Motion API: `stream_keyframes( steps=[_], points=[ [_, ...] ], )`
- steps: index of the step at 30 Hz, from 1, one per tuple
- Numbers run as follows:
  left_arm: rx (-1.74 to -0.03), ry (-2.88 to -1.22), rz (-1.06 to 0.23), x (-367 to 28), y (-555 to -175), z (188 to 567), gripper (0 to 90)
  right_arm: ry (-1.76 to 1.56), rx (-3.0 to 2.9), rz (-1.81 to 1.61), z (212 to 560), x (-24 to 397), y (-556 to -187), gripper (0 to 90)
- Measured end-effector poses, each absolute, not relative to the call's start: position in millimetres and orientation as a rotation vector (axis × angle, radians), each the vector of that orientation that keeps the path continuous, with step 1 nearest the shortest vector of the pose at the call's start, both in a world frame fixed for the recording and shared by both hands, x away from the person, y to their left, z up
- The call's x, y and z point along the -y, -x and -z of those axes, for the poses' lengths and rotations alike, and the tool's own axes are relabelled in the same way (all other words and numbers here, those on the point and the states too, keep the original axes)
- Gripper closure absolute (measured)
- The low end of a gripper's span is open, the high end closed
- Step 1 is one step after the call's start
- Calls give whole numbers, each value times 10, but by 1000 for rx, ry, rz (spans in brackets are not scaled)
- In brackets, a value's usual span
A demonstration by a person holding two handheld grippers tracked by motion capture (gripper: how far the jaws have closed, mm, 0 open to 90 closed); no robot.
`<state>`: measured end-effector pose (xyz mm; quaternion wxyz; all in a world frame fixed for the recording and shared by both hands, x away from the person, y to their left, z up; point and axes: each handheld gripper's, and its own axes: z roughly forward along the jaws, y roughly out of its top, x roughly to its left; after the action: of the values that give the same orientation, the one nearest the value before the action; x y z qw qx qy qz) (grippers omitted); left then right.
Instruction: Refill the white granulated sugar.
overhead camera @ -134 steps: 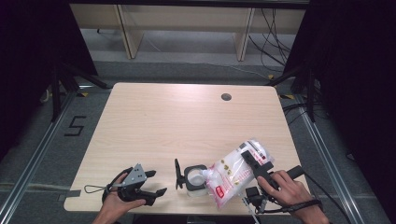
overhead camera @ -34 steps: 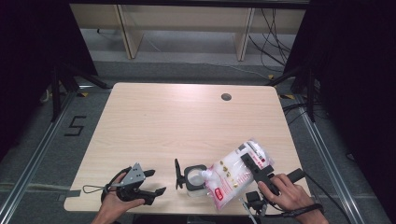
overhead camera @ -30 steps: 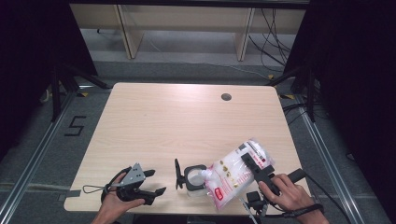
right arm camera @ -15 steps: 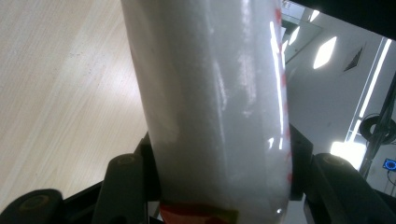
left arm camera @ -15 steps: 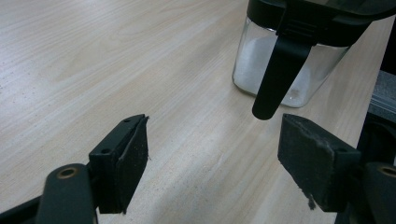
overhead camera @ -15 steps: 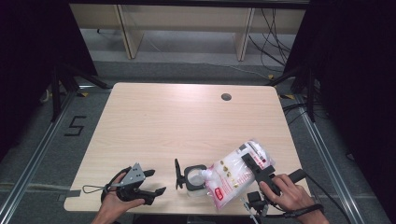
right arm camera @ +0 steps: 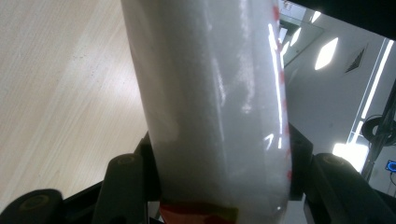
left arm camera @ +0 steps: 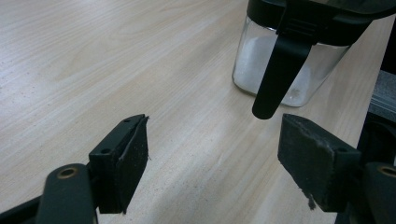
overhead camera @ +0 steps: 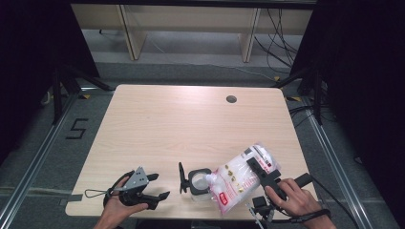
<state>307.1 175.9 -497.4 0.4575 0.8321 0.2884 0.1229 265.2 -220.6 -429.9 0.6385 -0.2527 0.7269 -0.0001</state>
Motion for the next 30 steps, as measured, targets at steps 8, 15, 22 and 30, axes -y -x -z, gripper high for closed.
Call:
stream_keyframes(
  steps=[8, 15, 22, 30],
  points=[
    [-715, -2049, -305, -1757, -3068, 4974, 239, 568, -1661, 2, 4291, 2212, -2648, 503],
    [-710, -2043, -299, -1760, -3073, 4974, 239, 579, -1652, 7, 4275, 2209, -2650, 503],
    [-701, -2047, -302, -1760, -3075, 4973, 239, 622, -1626, 9, 4273, 2219, -2661, 504],
    [-698, -2050, -304, -1762, -3077, 4972, 239, 600, -1632, -4, 4273, 2221, -2653, 504]
  ],
)
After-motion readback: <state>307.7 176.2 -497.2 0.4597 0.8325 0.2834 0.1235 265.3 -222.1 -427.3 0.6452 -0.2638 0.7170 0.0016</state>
